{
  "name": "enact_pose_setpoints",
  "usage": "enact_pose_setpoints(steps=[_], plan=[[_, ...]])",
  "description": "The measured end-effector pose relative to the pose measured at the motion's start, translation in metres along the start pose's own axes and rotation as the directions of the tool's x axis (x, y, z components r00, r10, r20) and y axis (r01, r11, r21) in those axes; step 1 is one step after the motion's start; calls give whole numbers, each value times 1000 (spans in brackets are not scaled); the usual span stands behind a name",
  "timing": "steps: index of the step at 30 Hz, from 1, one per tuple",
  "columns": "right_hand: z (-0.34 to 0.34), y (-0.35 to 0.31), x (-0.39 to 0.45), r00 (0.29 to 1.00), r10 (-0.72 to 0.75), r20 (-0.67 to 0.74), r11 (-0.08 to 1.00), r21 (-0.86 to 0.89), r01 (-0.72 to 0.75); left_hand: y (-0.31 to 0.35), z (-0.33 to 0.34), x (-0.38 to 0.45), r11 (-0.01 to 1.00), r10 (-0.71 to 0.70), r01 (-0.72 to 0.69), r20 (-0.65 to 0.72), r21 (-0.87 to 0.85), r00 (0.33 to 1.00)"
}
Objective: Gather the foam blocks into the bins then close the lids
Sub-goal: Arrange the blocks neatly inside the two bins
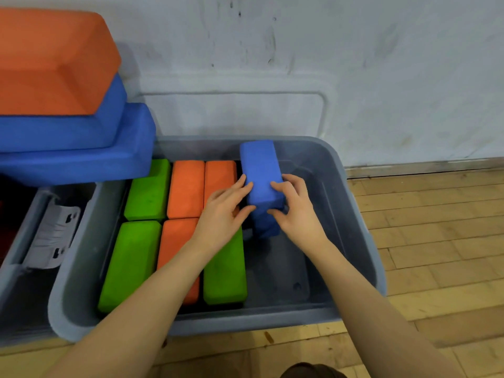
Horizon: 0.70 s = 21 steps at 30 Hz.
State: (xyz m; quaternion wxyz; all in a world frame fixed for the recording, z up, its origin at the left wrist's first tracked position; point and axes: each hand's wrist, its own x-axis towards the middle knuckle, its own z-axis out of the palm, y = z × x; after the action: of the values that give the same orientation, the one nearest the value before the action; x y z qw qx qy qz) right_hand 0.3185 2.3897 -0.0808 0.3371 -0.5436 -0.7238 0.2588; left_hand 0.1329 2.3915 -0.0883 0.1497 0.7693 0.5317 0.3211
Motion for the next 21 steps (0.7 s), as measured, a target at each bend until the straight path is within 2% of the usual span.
enact_pose_setpoints(steps=[2, 4, 7, 9, 13, 21], plan=[[10, 5, 6, 995, 45, 86, 999, -23, -43, -10, 3, 2, 984, -37, 20, 94, 177, 995], [19, 10, 4, 980, 104, 168, 994, -34, -99, -15, 5, -4, 970, -90, 40, 198, 241, 976], [22, 13, 0, 968, 172, 182, 985, -21, -171, -16, 3, -9, 968, -128, 90, 153, 236, 980], [24, 11, 2, 954, 223, 199, 975, -38, -220, -14, -1, -6, 921, -174, 141, 61, 362, 983], [35, 3, 16, 930, 331, 164, 944, -45, -328, -22, -2, -5, 824, -368, 239, 166, 513, 915], [56, -1, 26, 936, 344, 72, 937, 34, -347, -30, 0, -10, 814, -345, 183, 206, 551, 916]])
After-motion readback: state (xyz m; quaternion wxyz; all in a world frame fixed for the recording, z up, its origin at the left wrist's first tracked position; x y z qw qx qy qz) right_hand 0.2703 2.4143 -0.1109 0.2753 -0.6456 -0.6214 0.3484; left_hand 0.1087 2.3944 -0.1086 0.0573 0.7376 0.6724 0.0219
